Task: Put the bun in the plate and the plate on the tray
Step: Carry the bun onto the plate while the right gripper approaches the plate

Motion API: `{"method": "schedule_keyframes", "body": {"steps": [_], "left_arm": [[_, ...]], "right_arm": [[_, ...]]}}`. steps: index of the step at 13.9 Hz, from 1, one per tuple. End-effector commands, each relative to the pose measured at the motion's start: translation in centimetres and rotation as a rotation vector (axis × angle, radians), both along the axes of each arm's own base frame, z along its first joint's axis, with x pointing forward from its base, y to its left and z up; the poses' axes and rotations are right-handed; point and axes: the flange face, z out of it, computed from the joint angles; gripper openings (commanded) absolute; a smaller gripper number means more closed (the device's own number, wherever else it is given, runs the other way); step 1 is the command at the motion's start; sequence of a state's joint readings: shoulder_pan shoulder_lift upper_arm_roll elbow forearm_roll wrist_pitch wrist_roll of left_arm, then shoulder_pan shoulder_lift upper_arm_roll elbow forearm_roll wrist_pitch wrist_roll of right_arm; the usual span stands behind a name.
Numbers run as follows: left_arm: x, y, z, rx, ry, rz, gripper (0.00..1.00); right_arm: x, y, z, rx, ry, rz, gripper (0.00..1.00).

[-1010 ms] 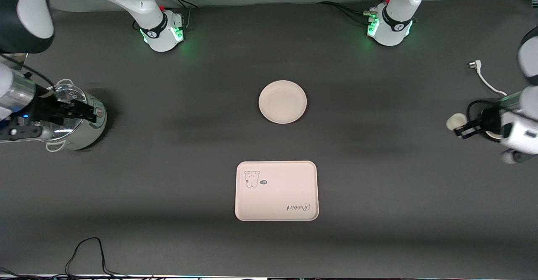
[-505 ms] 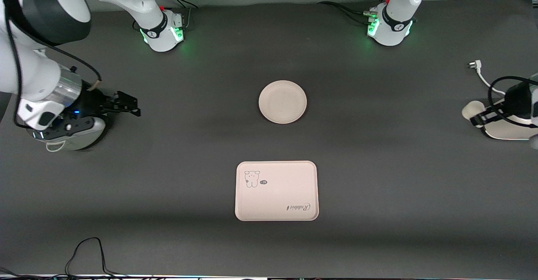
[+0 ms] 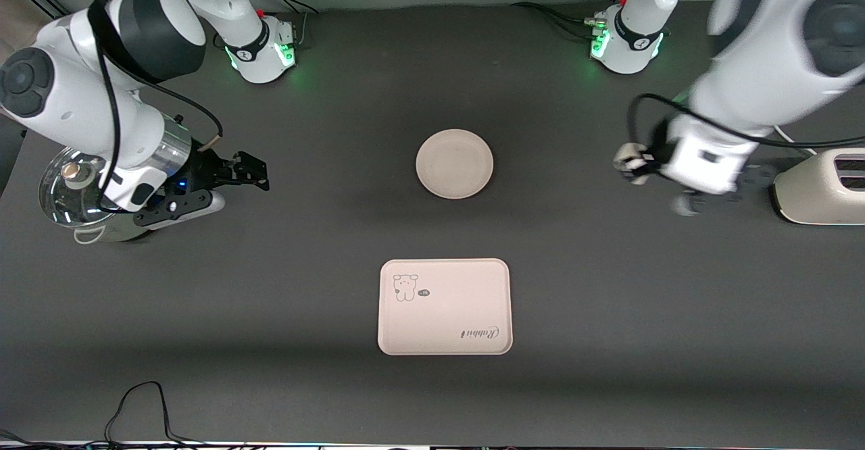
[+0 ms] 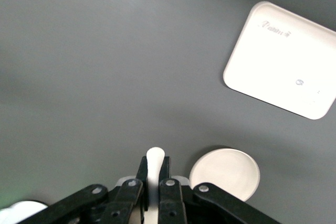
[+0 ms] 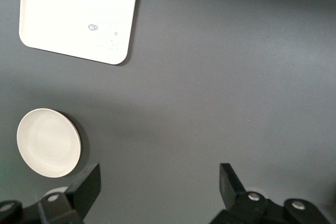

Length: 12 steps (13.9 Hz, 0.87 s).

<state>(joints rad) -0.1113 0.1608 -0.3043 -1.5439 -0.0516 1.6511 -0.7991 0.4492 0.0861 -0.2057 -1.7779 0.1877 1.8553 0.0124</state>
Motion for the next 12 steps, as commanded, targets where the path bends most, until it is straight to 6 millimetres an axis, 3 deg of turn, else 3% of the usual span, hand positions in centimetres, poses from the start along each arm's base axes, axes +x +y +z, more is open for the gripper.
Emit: {"method": "schedule_keyframes", "body": {"steps": [1,3,4,5,10,12], "left_arm": [[-2.4,-9.2,-4.3,0.002,0.000,0.070,0.10],[-4.3,-14.8,-7.8,-0.002,0.009,0.083,0.09],[-4.9,-16.7,-9.5,-0.004,0.015,0.073,0.09],[-5.4,-17.7,-11.6,0.002,0.028,0.064,0.10],[-10.7,-20.1,-22.5,-0.029,-0.004,0.033,0.10],[-11.9,-20.6,-26.9,-0.013,0.031,0.054,0.11]], "right_arm": [[-0.7,0.0,-1.0,0.016,-0.001,-0.030,1.00],[-0.8,0.1,-1.2,0.015,0.004,-0.027,1.00],[-1.2,1.1,-1.5,0.015,0.008,-0.012,1.00],[-1.4,2.3,-1.7,0.016,-0.002,0.005,1.00],[-1.3,2.6,-2.3,0.020,-0.022,-0.010,1.00],[-1.1,2.7,-1.3,0.031,-0.050,-0.073,1.00]]}}
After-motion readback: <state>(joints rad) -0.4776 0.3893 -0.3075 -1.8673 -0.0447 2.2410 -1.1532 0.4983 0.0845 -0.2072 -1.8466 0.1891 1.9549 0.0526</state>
